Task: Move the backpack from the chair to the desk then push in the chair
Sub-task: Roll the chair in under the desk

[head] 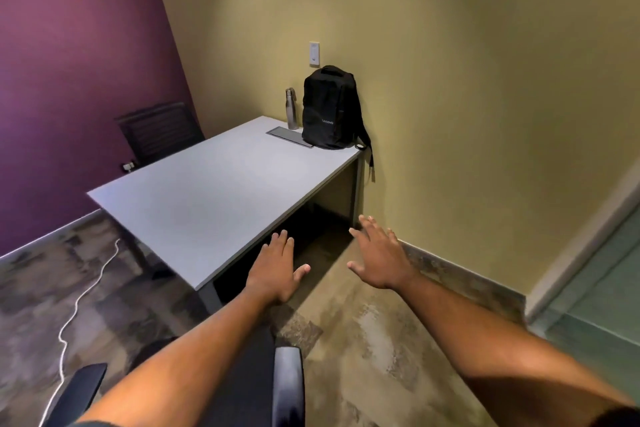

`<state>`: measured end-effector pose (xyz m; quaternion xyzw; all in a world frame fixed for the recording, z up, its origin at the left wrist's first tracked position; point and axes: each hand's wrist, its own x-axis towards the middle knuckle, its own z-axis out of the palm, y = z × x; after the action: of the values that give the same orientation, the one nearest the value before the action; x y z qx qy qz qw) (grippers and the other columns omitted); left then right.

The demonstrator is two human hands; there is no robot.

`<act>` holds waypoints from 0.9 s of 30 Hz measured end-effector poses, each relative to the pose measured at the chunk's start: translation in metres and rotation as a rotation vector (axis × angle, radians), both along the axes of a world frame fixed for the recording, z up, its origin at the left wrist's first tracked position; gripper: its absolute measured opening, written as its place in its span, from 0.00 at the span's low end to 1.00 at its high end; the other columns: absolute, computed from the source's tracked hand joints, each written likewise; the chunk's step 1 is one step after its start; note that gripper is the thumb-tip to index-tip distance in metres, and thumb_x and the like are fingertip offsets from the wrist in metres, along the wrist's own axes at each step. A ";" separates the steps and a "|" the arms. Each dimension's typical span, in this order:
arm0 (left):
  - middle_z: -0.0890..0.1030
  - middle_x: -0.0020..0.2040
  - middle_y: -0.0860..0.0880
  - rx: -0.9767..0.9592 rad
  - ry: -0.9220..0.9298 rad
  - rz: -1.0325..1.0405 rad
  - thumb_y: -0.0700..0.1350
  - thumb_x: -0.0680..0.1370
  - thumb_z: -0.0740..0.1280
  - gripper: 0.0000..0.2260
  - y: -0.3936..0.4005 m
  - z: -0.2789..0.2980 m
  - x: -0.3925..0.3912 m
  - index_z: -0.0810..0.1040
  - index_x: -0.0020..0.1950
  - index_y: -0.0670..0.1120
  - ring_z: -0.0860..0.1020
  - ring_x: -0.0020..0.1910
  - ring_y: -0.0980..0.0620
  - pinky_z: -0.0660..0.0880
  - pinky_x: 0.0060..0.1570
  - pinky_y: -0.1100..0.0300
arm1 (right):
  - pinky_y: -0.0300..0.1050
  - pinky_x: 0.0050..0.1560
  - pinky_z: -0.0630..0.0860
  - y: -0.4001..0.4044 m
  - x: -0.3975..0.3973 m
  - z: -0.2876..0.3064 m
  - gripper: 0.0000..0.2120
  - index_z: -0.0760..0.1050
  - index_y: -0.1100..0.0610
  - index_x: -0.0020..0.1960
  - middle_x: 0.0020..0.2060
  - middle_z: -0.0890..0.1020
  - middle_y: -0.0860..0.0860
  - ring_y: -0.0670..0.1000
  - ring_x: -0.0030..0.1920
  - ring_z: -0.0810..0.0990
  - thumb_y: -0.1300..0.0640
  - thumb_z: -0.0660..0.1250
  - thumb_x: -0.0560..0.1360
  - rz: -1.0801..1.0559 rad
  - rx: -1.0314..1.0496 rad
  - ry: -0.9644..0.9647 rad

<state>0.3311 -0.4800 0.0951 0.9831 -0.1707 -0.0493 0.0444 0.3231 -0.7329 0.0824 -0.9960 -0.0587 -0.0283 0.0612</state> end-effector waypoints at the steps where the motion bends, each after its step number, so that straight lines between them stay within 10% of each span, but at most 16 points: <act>1: 0.45 0.84 0.41 0.010 0.018 -0.003 0.62 0.85 0.52 0.35 0.009 -0.002 -0.010 0.47 0.84 0.40 0.44 0.84 0.42 0.47 0.82 0.46 | 0.64 0.84 0.52 0.010 -0.013 -0.002 0.39 0.56 0.50 0.84 0.86 0.49 0.54 0.56 0.86 0.46 0.38 0.67 0.80 -0.005 0.011 0.007; 27: 0.48 0.84 0.41 0.058 -0.022 0.054 0.61 0.85 0.53 0.35 0.142 0.004 -0.214 0.49 0.83 0.40 0.47 0.84 0.42 0.50 0.82 0.46 | 0.63 0.83 0.50 0.126 -0.207 -0.010 0.39 0.56 0.49 0.85 0.87 0.48 0.53 0.56 0.86 0.45 0.38 0.66 0.80 0.094 0.075 0.103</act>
<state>0.1175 -0.3379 0.0988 0.9887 -0.1430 -0.0421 0.0151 0.1158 -0.6064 0.0721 -0.9893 -0.1010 0.0239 0.1029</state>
